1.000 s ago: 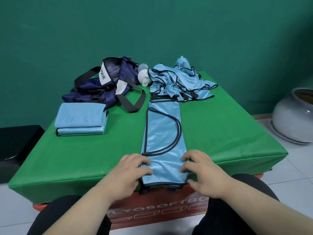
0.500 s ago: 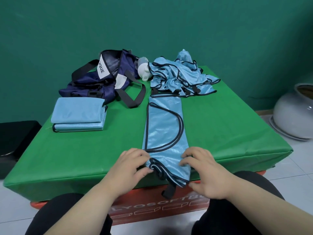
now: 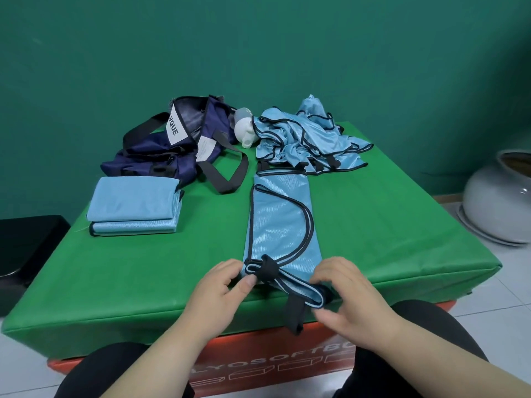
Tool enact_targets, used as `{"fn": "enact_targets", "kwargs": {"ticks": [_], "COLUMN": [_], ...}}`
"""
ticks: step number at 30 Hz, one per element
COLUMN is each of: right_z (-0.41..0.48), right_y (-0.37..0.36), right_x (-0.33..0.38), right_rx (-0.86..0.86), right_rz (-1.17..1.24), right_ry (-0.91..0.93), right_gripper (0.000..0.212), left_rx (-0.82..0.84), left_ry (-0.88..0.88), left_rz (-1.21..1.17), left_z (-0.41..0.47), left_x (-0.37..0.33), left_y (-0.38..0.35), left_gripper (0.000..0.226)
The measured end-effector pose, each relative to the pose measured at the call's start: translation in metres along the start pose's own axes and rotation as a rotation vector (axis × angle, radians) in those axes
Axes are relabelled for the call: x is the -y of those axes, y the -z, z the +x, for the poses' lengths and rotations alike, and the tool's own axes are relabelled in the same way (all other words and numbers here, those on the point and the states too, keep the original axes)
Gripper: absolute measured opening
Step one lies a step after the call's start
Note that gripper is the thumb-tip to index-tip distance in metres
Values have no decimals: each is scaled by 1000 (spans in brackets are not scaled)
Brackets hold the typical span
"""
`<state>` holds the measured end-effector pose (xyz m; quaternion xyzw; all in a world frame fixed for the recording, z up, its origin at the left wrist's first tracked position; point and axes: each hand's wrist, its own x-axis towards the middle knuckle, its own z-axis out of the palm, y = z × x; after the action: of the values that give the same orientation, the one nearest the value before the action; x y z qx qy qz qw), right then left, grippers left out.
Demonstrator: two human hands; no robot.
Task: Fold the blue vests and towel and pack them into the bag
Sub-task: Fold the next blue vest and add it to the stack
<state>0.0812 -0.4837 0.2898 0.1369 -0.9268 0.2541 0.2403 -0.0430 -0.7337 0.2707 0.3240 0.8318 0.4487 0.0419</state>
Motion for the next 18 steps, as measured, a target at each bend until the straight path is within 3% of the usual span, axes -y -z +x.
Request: {"fn": "enact_targets", "kwargs": {"ticks": [2, 5, 7, 13, 18], "right_z": [0, -2, -3, -9, -18], "right_y": [3, 8, 10, 18, 26], "right_x": [4, 10, 12, 22, 30], "right_rx": [-14, -75, -85, -164, -204], "right_rz": [86, 206, 232, 389, 556], "right_ry": [-30, -148, -192, -385, -537], "right_gripper": [27, 22, 23, 23, 29], "left_rx": [6, 9, 8, -33, -30], "left_ry": [-10, -19, -28, -61, -57], "left_rz": [-48, -143, -150, -30, -74], "left_z": [-2, -4, -7, -18, -30], "left_x": [-2, -11, -18, -38, -47], "left_y": [2, 4, 4, 2, -2], "left_gripper": [67, 32, 21, 45, 39]}}
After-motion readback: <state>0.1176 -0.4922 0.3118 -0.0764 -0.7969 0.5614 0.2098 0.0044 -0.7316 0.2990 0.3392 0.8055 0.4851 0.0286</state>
